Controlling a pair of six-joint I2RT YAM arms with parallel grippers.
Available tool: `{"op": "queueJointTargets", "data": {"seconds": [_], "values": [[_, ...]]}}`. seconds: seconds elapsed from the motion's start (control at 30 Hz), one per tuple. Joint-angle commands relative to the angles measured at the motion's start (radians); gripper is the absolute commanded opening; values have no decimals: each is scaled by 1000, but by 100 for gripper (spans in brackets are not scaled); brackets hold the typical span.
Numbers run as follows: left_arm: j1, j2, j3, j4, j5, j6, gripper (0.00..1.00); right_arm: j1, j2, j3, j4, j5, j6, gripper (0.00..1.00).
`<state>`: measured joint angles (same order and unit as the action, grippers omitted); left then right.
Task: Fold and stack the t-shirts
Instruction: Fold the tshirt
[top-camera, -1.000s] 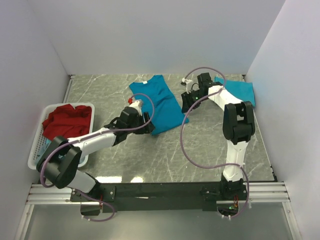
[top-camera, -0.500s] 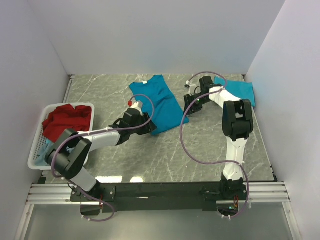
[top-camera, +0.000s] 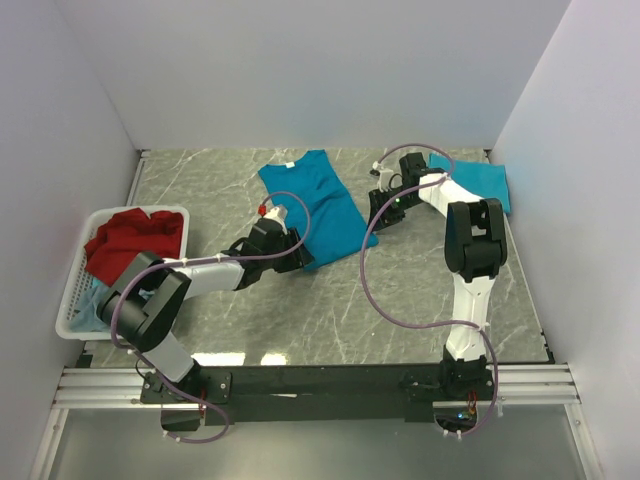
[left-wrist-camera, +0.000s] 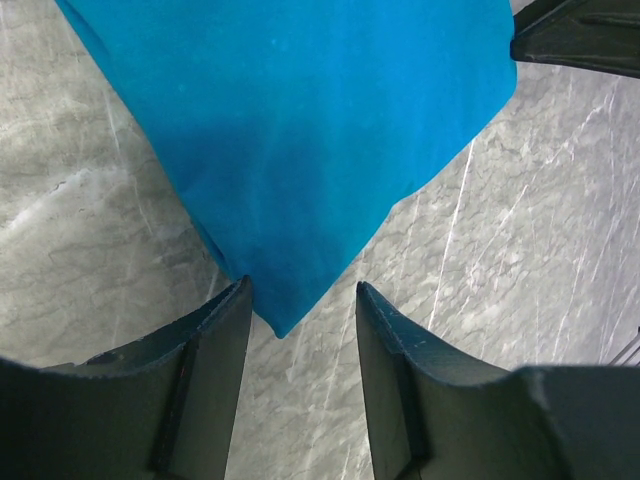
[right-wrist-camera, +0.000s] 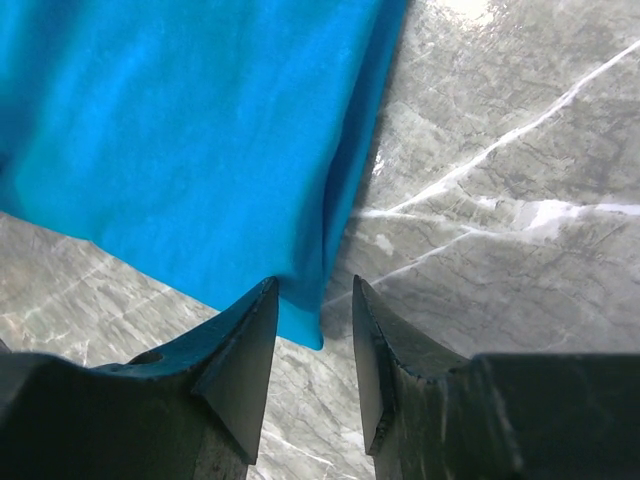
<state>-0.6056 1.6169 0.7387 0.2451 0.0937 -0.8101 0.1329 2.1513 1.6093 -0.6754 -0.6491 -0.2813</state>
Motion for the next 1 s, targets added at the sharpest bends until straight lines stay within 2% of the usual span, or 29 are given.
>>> {"op": "queueJointTargets", "data": {"seconds": [0.0,0.3,0.5,0.6,0.73,0.8,0.9,0.97], "values": [[-3,-6,4,17,8,-8,51,-6,21,29,-19,-26,-4,42],[-5,-3,-13,17,-6,6,52,-9,32,34,-35,-26,-7,38],[-6,55,4,34,20,14,50,-7,39,40,-46,-24,-10,33],[-6,86,11,36,28,23,44,-7,44,44,-55,-21,-16,26],[-6,103,7,29,15,35,29,-12,44,47,-70,-17,-27,21],[-6,101,-7,31,17,41,23,-16,42,47,-79,-14,-32,15],[-6,98,-16,37,26,48,0,-16,25,31,-104,-3,-64,7],[-11,92,-22,37,46,52,0,-16,-2,-5,-110,14,-78,1]]}}
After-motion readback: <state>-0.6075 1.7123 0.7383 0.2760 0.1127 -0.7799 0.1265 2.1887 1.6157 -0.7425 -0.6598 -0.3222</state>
